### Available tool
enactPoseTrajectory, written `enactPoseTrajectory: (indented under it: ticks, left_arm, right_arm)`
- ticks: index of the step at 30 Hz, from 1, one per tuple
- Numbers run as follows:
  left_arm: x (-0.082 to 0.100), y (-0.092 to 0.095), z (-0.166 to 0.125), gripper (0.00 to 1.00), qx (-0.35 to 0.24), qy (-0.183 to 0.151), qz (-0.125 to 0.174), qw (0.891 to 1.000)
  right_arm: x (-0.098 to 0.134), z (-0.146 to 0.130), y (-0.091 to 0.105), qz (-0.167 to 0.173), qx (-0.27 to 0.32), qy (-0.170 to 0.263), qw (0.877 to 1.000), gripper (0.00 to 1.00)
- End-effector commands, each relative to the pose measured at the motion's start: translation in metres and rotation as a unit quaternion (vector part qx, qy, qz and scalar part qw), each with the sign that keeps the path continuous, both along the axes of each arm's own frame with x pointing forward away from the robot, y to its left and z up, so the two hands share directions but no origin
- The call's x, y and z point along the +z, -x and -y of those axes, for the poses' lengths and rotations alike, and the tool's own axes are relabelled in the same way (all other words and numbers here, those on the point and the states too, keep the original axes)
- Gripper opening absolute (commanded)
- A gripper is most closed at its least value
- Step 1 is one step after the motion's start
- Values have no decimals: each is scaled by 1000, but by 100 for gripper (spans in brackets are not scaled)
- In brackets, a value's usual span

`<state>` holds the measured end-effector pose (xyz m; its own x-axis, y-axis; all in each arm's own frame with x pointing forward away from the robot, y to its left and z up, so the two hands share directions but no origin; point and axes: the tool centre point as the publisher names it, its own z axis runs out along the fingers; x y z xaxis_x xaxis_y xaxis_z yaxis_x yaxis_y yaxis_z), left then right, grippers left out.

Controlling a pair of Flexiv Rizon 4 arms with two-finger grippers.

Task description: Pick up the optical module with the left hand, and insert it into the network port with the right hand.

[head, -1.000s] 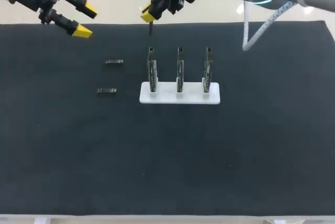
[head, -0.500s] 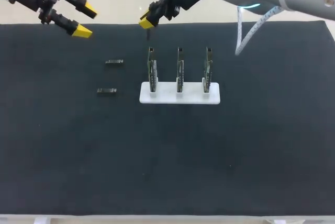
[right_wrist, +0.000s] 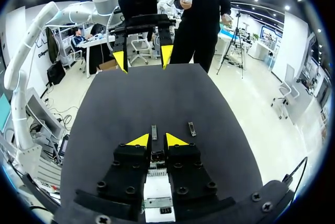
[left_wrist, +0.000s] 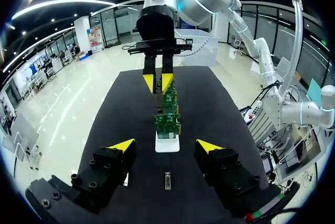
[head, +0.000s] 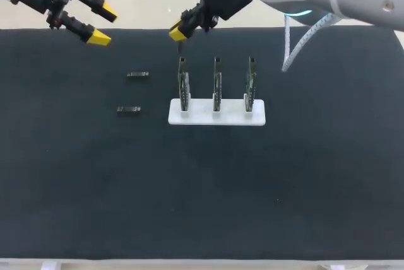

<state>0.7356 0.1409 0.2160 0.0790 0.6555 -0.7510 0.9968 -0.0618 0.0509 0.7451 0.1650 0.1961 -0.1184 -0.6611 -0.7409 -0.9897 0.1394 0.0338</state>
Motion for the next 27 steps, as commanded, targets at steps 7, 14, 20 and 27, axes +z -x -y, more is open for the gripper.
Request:
enactPoseTrajectory:
  ticks: [7, 14, 20, 27]
  left_arm:
    - [0, -1, 0, 100, 0, -2, -1, 1000]
    - [0, -1, 0, 100, 0, -2, -1, 1000]
    - [0, -1, 0, 100, 0, -2, -1, 1000]
    - [0, -1, 0, 100, 0, -2, -1, 1000]
  right_arm:
    - [0, 2, -1, 1, 3, -4, 1000, 0]
    - [-3, 3, -4, 1, 5, -5, 1000, 0]
    - [-2, 2, -5, 4, 12, -6, 1000, 0]
    - [0, 1, -5, 3, 11, -5, 1000, 0]
